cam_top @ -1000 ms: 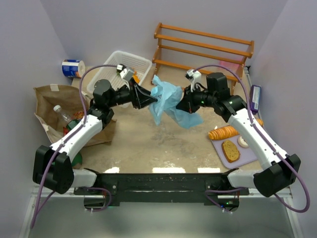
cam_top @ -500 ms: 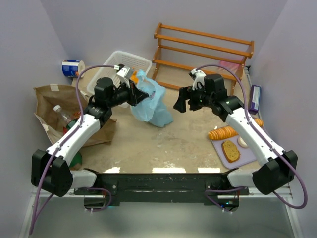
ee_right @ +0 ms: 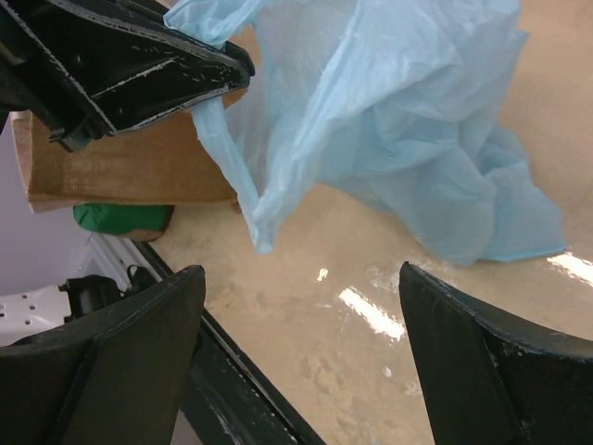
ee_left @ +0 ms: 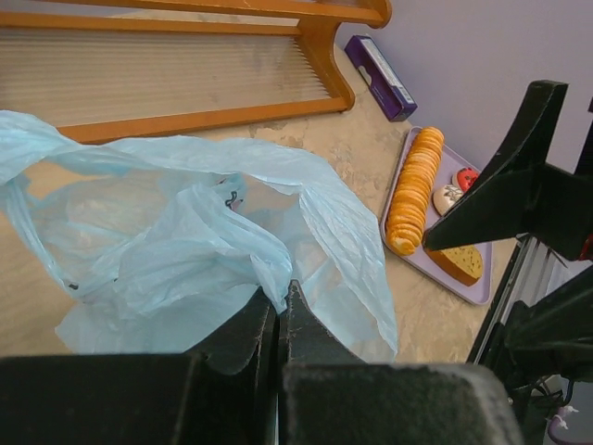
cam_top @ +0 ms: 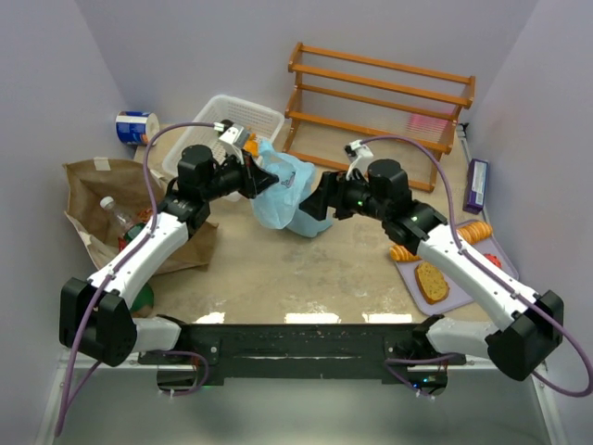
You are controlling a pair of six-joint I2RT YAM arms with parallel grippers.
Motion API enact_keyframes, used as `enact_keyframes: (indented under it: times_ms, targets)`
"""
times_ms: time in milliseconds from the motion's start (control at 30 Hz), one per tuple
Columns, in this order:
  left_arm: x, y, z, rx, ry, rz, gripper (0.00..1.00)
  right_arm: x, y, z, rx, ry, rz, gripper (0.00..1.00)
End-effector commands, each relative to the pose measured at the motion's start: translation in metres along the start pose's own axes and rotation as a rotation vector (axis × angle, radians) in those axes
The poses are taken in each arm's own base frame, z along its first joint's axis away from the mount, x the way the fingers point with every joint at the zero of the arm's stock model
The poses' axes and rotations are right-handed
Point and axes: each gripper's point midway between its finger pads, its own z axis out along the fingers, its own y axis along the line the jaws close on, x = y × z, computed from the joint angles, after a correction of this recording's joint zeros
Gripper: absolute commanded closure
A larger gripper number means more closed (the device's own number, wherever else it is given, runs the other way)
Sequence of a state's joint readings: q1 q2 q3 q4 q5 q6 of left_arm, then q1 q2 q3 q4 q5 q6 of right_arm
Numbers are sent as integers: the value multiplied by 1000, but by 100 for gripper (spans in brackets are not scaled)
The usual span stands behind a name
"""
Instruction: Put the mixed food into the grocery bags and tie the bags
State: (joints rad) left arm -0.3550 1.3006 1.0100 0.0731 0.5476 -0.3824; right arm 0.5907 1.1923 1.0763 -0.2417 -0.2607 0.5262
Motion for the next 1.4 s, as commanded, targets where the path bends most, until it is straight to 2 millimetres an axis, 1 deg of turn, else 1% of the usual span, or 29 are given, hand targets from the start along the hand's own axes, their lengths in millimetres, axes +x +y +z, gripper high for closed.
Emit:
enact_keyframes:
  times_ms: [0, 67, 200, 267, 367, 400, 533, 567, 600, 633, 667, 700, 733, 767, 800, 867, 900, 933, 1000, 1067, 1100, 1133, 1167, 1200, 1233, 1267, 1300, 1333, 1367]
  targets:
    - [-11, -11, 2, 48, -41, 29, 100, -34, 24, 18, -47, -117, 24, 12]
    - [-12, -11, 1, 48, -43, 31, 100, -32, 21, 30, -31, -113, 39, 14]
    - [-12, -13, 1, 52, -44, 33, 100, -37, 17, 45, -12, -135, 56, 20]
    - [-11, -14, 1, 53, -43, 32, 100, -40, 16, 47, -9, -148, 60, 23]
    - [-7, -22, 4, 74, -36, 34, 100, -42, 13, 52, 2, -159, 53, 27]
    - [-6, -24, 5, 77, -36, 36, 100, -42, 12, 54, 7, -159, 50, 31]
    - [4, -39, 10, 104, -28, 33, 100, -39, 0, 64, 45, -154, 42, 41]
    - [6, -43, 10, 116, -28, 34, 100, -40, -5, 65, 66, -164, 41, 45]
    - [9, -53, 12, 141, -23, 39, 100, -38, -8, 67, 71, -157, 29, 58]
    - [9, -59, 12, 162, -27, 50, 100, -37, -11, 69, 75, -149, 26, 67]
    - [10, -66, 11, 184, -24, 63, 100, -43, -15, 70, 72, -167, 21, 76]
    - [11, -73, 11, 204, -24, 87, 100, -42, -16, 70, 61, -154, 11, 92]
    - [8, -77, 10, 214, -27, 101, 93, -42, -20, 70, 52, -144, 6, 97]
    - [6, -79, 8, 218, -26, 114, 82, -49, -28, 66, 43, -152, 3, 100]
    - [-2, -79, 5, 207, -45, 159, 57, -44, -25, 64, -11, -117, -18, 100]
    - [-11, -74, -2, 149, -51, 210, 38, -48, -28, 55, -49, -107, -40, 100]
    - [-25, -68, -10, 89, -93, 272, 25, -49, -26, 50, -72, -98, -77, 100]
    - [-29, -65, -15, 58, -99, 293, 20, -45, -18, 46, -131, -65, -100, 100]
    - [-45, -57, -29, -6, -145, 361, 12, -40, -13, 36, -172, -22, -149, 100]
    - [-54, -51, -39, -29, -162, 383, 10, -33, 1, 21, -261, 24, -176, 100]
    - [-65, -41, -49, -54, -187, 393, 8, -32, 6, 15, -293, 31, -198, 100]
    - [-72, -40, -55, -43, -197, 399, 7, -32, 11, 9, -316, 34, -209, 100]
    - [-71, -48, -59, 37, -184, 408, 7, -30, 18, 1, -363, 47, -217, 100]
    - [-79, -40, -68, 43, -193, 424, 7, -32, 26, -10, -393, 36, -244, 100]
    - [-81, -43, -71, 76, -190, 437, 7, -33, 32, -17, -422, 35, -256, 100]
    - [-73, -48, -74, 139, -153, 432, 7, -30, 40, -25, -469, 51, -266, 100]
    - [-76, -45, -79, 146, -154, 458, 7, -35, 48, -35, -488, 35, -286, 100]
    - [-73, -47, -82, 163, -141, 465, 7, -36, 51, -39, -501, 36, -291, 100]
    - [-69, -53, -85, 206, -126, 481, 7, -38, 55, -45, -515, 32, -296, 100]
